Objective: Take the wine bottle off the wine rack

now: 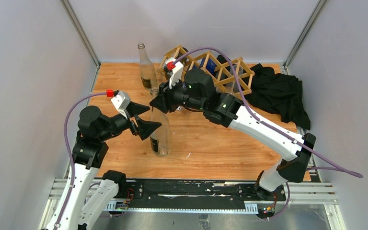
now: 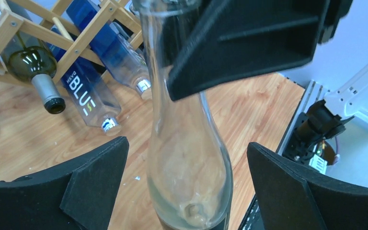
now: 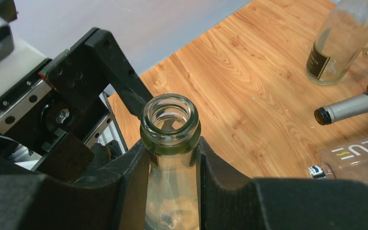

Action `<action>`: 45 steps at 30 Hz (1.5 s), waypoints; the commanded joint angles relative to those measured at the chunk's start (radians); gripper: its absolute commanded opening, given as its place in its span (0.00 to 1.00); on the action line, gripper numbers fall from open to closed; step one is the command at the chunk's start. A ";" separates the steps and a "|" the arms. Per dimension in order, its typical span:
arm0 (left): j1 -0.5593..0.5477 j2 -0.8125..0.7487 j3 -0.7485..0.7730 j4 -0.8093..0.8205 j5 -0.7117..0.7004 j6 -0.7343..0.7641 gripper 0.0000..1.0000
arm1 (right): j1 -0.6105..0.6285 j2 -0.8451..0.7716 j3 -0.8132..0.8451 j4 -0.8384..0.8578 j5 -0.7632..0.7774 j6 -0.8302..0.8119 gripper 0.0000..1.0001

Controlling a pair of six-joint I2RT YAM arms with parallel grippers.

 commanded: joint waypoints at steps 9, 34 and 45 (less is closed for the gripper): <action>-0.005 0.083 0.027 0.094 0.058 -0.097 0.87 | 0.062 -0.076 -0.030 0.192 -0.016 0.060 0.00; -0.002 0.139 0.072 0.073 0.014 0.024 0.00 | 0.080 -0.134 -0.142 0.203 -0.041 0.158 0.69; 0.054 0.230 0.202 0.041 -0.042 0.150 0.00 | 0.018 -0.240 -0.194 0.131 0.121 0.154 0.72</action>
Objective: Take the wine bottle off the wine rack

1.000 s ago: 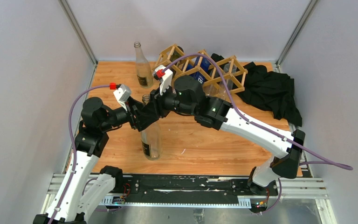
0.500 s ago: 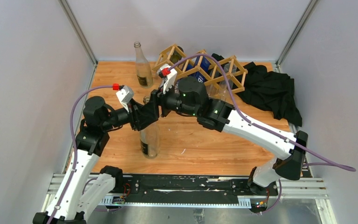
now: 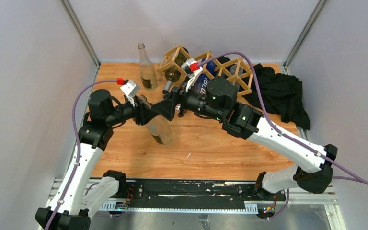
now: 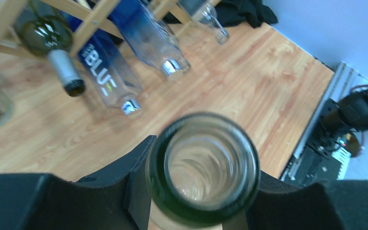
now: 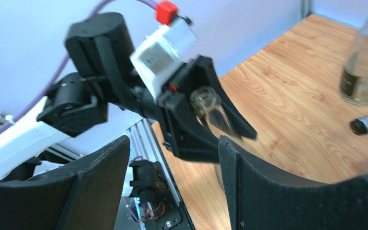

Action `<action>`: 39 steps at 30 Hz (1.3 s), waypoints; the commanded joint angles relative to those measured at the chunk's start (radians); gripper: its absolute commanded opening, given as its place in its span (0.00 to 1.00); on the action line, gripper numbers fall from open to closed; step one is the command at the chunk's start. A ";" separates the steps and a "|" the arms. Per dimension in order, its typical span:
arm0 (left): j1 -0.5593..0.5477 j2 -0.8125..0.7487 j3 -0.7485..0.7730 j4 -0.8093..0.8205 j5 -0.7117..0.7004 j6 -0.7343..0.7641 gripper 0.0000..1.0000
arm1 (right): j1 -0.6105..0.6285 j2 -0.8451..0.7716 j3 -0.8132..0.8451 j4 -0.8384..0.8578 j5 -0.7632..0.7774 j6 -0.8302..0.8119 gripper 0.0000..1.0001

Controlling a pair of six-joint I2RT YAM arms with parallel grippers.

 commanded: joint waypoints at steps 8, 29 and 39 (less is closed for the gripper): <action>0.147 0.227 0.310 0.027 -0.210 0.255 0.00 | -0.103 -0.124 -0.077 -0.113 0.257 0.018 0.72; 0.318 0.600 0.428 0.391 -0.382 0.217 0.00 | -0.127 -0.141 -0.127 -0.185 0.419 -0.027 0.77; 0.320 0.775 0.487 0.539 -0.405 0.165 0.00 | -0.138 -0.134 -0.160 -0.187 0.433 -0.021 0.79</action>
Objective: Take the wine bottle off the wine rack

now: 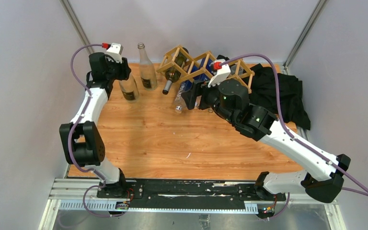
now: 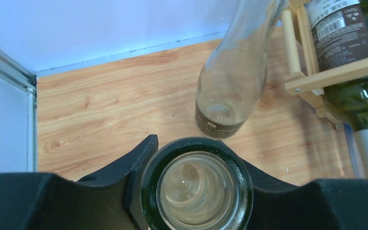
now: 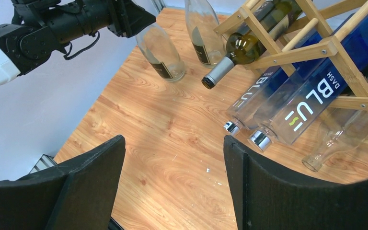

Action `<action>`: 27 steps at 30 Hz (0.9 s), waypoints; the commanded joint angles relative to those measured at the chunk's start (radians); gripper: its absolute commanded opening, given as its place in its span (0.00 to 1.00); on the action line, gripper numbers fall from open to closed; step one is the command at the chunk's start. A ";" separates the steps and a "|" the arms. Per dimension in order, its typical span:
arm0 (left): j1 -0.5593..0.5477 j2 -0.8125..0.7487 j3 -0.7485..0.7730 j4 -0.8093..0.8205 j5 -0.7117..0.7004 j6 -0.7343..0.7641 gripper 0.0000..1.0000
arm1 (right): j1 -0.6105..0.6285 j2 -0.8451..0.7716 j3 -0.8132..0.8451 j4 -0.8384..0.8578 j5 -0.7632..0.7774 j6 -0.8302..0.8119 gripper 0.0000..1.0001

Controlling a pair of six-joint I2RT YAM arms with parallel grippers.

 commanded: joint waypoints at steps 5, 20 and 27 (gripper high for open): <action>0.005 0.099 0.141 0.290 -0.030 -0.065 0.00 | -0.020 0.007 -0.051 -0.011 0.047 0.001 0.79; -0.025 0.252 0.288 0.295 -0.034 -0.109 0.00 | -0.049 0.006 -0.143 -0.010 0.043 0.048 0.80; -0.051 0.262 0.278 0.292 -0.090 -0.057 0.65 | -0.072 0.045 -0.115 -0.035 0.005 0.043 0.80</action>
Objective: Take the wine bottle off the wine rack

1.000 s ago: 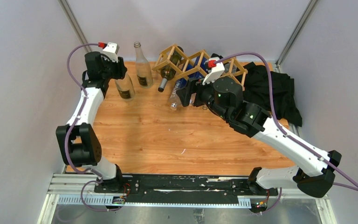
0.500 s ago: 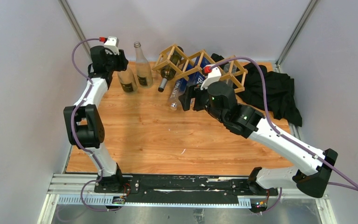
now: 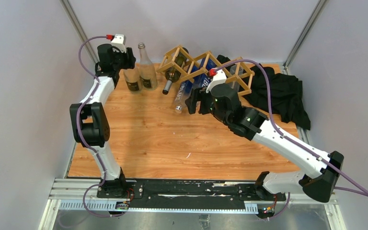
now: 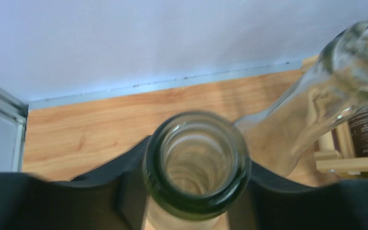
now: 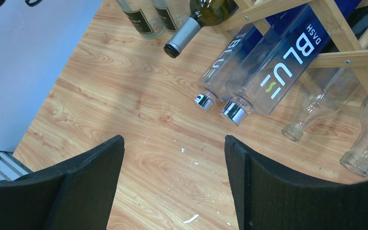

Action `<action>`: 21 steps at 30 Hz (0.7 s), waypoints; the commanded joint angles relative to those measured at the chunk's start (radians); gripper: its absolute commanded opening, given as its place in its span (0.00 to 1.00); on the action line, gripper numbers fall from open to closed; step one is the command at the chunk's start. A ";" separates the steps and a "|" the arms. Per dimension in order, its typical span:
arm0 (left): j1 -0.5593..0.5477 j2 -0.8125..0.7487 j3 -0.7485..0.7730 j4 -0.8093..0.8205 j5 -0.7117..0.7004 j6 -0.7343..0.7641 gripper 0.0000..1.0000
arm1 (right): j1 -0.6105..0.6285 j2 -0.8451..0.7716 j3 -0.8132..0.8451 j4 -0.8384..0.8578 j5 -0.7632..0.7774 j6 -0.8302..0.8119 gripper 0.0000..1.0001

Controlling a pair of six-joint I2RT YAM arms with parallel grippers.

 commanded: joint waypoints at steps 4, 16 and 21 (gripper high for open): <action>-0.028 -0.052 0.019 0.138 -0.071 0.073 0.81 | -0.031 0.077 0.070 -0.072 -0.033 -0.017 0.80; 0.030 -0.213 0.115 -0.464 -0.066 0.142 1.00 | -0.054 0.331 0.379 -0.254 -0.025 -0.097 0.83; 0.091 -0.357 0.036 -0.646 0.042 0.151 1.00 | -0.055 0.523 0.544 -0.270 -0.005 -0.005 0.84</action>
